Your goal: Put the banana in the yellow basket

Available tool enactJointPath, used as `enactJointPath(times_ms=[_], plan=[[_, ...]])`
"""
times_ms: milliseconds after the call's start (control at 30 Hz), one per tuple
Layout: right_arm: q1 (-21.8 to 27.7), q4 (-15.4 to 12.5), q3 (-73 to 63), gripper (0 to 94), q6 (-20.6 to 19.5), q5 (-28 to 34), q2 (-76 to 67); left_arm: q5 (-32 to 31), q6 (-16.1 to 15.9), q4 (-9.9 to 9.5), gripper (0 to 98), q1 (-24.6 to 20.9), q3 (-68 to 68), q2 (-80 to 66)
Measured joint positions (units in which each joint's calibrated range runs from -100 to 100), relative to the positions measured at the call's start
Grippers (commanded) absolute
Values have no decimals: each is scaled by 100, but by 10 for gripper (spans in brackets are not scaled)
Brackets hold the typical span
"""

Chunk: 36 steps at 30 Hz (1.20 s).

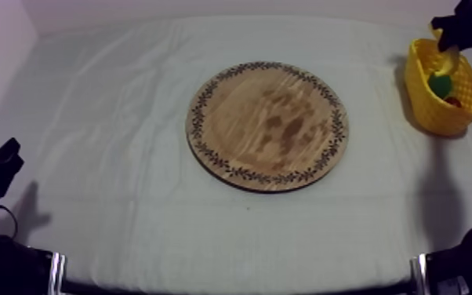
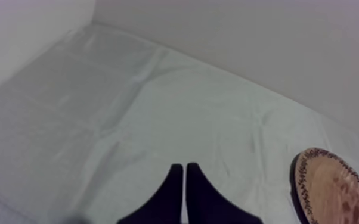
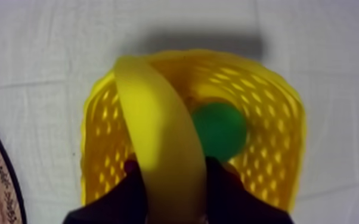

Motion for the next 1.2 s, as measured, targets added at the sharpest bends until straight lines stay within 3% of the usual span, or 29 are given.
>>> enactJointPath(times_ms=[267,433,633,900,1200], plan=[[155,13,-365,272,32,-239,1164,0,2,0,1,0,0,0],[137,172,-243,374,-52,-436,1187,0,2,0,1,0,0,0],[75,196,76,379,-306,-628,894,0,5,0,1,0,0,0],[124,128,1124,380,-639,-1565,-545,0,5,0,1,0,0,0],[-384,218,2958,302,-643,-2109,-2964,0,5,0,1,0,0,0]])
